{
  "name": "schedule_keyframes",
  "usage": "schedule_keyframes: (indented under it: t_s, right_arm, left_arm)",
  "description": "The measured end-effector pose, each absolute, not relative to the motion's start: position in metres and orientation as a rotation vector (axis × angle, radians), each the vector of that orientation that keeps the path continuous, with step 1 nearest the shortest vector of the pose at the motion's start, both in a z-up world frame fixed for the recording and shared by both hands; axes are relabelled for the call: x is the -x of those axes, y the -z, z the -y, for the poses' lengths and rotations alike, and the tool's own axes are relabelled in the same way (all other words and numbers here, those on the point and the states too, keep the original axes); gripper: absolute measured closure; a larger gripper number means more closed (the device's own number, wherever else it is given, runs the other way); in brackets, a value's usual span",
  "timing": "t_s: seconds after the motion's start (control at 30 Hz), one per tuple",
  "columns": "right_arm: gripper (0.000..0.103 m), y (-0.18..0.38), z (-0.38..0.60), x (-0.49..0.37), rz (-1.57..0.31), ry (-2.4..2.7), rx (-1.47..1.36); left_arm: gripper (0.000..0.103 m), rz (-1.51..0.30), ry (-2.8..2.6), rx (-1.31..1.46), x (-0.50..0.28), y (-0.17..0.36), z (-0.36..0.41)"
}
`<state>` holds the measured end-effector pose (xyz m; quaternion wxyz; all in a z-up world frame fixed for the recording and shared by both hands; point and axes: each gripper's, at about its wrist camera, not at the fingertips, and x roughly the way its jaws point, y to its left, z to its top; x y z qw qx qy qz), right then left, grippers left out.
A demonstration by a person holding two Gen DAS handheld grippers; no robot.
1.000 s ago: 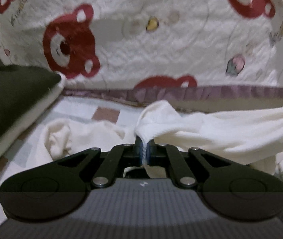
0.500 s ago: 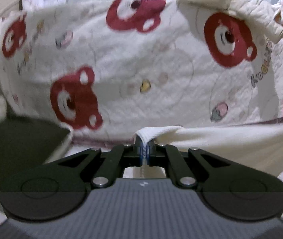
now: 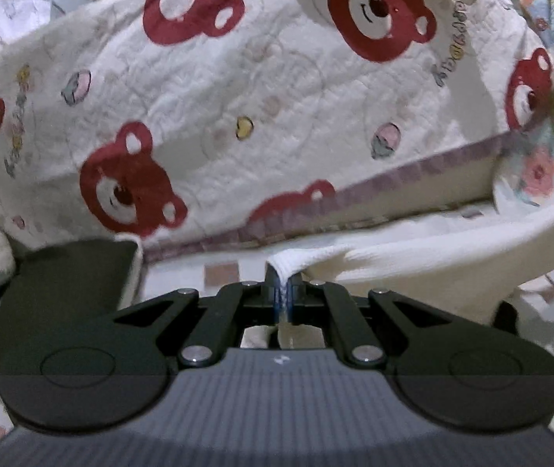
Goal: Fold clothes
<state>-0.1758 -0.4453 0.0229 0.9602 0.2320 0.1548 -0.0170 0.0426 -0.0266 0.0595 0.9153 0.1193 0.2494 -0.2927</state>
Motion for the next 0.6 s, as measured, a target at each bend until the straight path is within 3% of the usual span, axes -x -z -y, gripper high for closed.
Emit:
schedule_keyframes:
  t_s: [0.13,0.33,0.47,0.6]
  right_arm:
    - [0.094,-0.041,0.432,0.214,-0.290,0.006,-0.460]
    - [0.094,-0.066,0.401,0.274,-0.320,-0.042,-0.411]
    - [0.094,-0.034,0.395,0.296,-0.508,0.026,-0.445]
    - [0.091,0.027,0.404,0.307,-0.805,0.138,-0.570]
  left_arm:
    - [0.100,-0.657,0.563,-0.264,-0.022,-0.084,0.007]
    - [0.103,-0.734,0.590,-0.264,0.029,-0.104,-0.024]
    - [0.103,-1.003,0.581,-0.146,0.033,-0.053,-0.045]
    - [0.103,-1.146,0.560,-0.217,0.039,0.004,-0.046]
